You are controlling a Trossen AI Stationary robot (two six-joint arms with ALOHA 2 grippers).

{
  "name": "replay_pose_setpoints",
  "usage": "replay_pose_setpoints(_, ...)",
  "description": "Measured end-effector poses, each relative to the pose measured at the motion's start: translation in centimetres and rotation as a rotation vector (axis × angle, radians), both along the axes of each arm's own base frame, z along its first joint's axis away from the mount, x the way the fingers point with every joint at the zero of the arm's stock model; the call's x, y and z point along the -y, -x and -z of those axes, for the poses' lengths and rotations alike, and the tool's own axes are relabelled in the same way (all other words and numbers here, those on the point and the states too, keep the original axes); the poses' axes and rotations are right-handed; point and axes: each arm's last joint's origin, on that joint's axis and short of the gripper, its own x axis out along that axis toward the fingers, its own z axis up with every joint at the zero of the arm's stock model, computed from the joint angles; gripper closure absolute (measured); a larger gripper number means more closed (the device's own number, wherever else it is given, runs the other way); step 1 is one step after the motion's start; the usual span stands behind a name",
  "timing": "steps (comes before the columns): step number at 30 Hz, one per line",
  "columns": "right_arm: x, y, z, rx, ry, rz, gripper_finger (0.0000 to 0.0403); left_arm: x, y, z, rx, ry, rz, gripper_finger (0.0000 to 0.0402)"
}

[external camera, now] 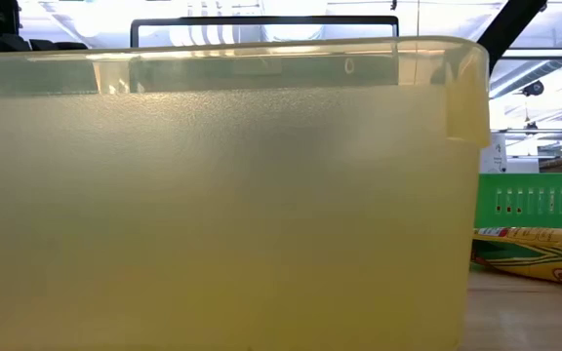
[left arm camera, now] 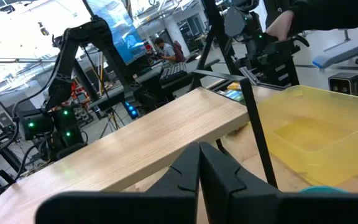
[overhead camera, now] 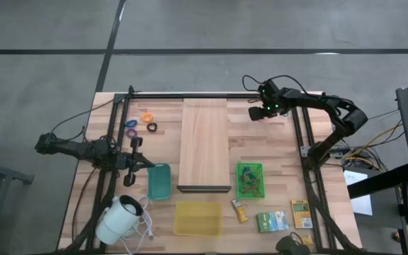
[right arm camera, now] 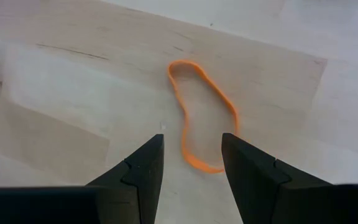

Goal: Pick & Place Office Desk Supplies
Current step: Put the orange rubber band into the green bin

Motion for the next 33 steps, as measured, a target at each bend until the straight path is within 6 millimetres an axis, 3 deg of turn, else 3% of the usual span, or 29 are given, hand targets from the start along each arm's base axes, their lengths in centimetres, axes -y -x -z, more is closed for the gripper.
replay_pose_setpoints(28,-0.10,0.20,0.00,0.110,-0.105,-0.049,0.0243,0.00,0.00,-0.01,0.001,0.000,0.000,0.0390)
replay_pose_setpoints(33,0.21,-0.05,-0.51,0.083,-0.006,-0.279,0.0248,0.00,0.00,-0.01,0.001,0.001,0.000,0.0390)
